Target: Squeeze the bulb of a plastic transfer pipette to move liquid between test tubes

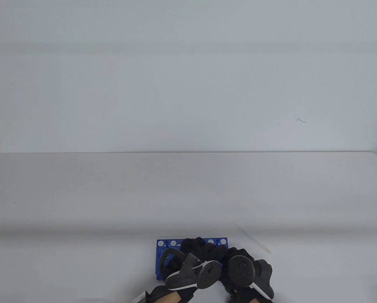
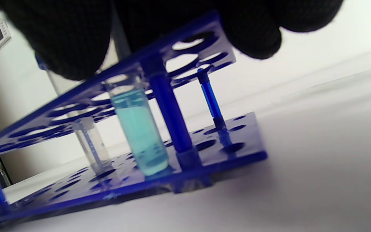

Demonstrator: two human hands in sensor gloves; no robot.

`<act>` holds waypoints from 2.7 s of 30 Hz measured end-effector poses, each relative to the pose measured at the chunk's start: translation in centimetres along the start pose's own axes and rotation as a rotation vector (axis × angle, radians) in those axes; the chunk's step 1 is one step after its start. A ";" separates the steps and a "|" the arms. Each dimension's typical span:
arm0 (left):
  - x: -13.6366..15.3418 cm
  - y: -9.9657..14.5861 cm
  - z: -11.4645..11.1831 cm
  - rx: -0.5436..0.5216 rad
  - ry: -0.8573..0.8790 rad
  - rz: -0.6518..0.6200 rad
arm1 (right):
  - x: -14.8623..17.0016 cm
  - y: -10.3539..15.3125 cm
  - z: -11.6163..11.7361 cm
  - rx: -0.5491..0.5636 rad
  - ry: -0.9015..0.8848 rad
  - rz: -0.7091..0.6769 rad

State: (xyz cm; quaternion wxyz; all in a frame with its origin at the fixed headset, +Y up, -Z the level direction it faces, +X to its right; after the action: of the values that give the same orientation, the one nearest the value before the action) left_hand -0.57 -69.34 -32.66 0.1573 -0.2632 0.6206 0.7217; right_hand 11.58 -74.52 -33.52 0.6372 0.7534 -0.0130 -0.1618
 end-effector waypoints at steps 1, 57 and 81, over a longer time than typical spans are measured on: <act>0.0 0.0 0.0 -0.020 0.018 -0.001 | 0.0 0.0 0.0 -0.002 -0.003 0.002; 0.1 0.3 0.3 -0.073 0.033 0.112 | 0.0 0.0 0.2 -0.003 0.000 0.001; 4.4 2.9 8.2 -0.341 0.253 0.234 | 0.1 0.0 0.2 -0.004 -0.005 0.000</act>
State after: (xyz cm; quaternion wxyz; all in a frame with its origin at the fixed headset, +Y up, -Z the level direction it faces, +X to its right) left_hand -7.23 -62.25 -32.11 -0.0531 -0.3006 0.5307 0.7907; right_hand 11.56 -74.74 -33.58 0.6388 0.7516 -0.0145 -0.1638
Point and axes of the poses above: the tracker on the back of each hand, its own x axis roughly to the little-finger side, its own y axis roughly from the fingertips to the wrist, z = x × y, the point moved 3 cm from there along -y, roughly from the wrist to the fingertips, and after that the axes turned 11 degrees about y, right-handed, at the moved point
